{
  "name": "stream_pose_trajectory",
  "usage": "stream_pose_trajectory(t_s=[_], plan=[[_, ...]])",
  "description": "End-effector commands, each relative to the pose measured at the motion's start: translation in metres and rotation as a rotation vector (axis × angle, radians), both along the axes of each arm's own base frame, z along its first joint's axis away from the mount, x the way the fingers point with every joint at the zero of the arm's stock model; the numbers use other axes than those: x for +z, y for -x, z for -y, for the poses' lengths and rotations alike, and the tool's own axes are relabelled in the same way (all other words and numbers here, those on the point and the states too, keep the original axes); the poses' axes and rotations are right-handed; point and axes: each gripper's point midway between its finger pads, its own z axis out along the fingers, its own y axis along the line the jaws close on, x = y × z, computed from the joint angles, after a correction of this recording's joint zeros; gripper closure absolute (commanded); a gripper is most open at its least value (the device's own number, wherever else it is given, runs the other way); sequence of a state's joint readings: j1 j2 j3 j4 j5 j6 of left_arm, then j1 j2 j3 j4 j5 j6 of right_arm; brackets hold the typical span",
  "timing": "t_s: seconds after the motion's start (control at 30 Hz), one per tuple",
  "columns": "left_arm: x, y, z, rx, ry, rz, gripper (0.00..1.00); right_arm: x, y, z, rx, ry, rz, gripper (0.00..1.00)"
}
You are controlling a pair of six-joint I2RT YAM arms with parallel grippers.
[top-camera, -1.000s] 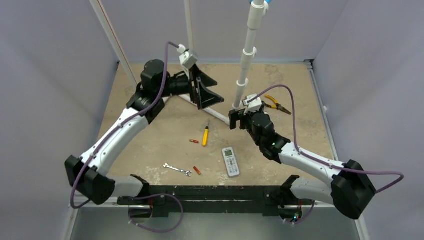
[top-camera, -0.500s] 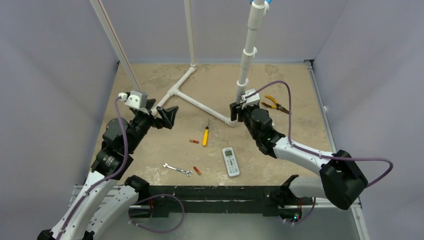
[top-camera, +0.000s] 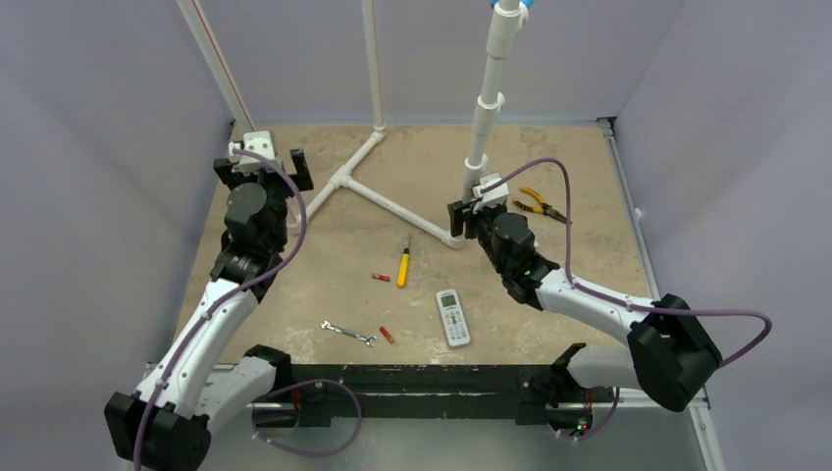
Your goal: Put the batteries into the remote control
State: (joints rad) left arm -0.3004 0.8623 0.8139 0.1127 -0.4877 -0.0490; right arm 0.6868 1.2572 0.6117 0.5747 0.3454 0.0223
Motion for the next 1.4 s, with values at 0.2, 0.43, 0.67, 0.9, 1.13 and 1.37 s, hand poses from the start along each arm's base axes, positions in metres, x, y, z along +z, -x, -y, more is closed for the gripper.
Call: stream_pose_trajectory(t_s=[0.2, 0.43, 0.67, 0.9, 1.13, 1.37], plan=[[0.068, -0.051, -0.04, 0.143, -0.06, 0.176, 0.0, 0.039, -0.016, 0.003, -0.04, -0.028, 0.108, 0.39], [0.067, -0.075, -0.047, 0.055, 0.063, 0.177, 0.14, 0.047, -0.038, 0.013, -0.082, -0.04, 0.121, 0.58], [0.065, -0.103, -0.015, -0.144, 0.111, 0.168, 0.52, 0.053, -0.055, 0.026, -0.163, -0.001, 0.143, 1.0], [0.05, -0.145, 0.021, -0.359, 0.194, 0.106, 1.0, 0.067, -0.067, 0.049, -0.258, 0.052, 0.182, 1.0], [0.043, -0.169, 0.052, -0.522, 0.257, 0.063, 1.0, 0.069, -0.063, 0.089, -0.374, 0.057, 0.186, 1.0], [0.025, -0.174, 0.059, -0.546, 0.321, 0.018, 1.0, 0.062, -0.077, 0.129, -0.463, 0.014, 0.138, 1.0]])
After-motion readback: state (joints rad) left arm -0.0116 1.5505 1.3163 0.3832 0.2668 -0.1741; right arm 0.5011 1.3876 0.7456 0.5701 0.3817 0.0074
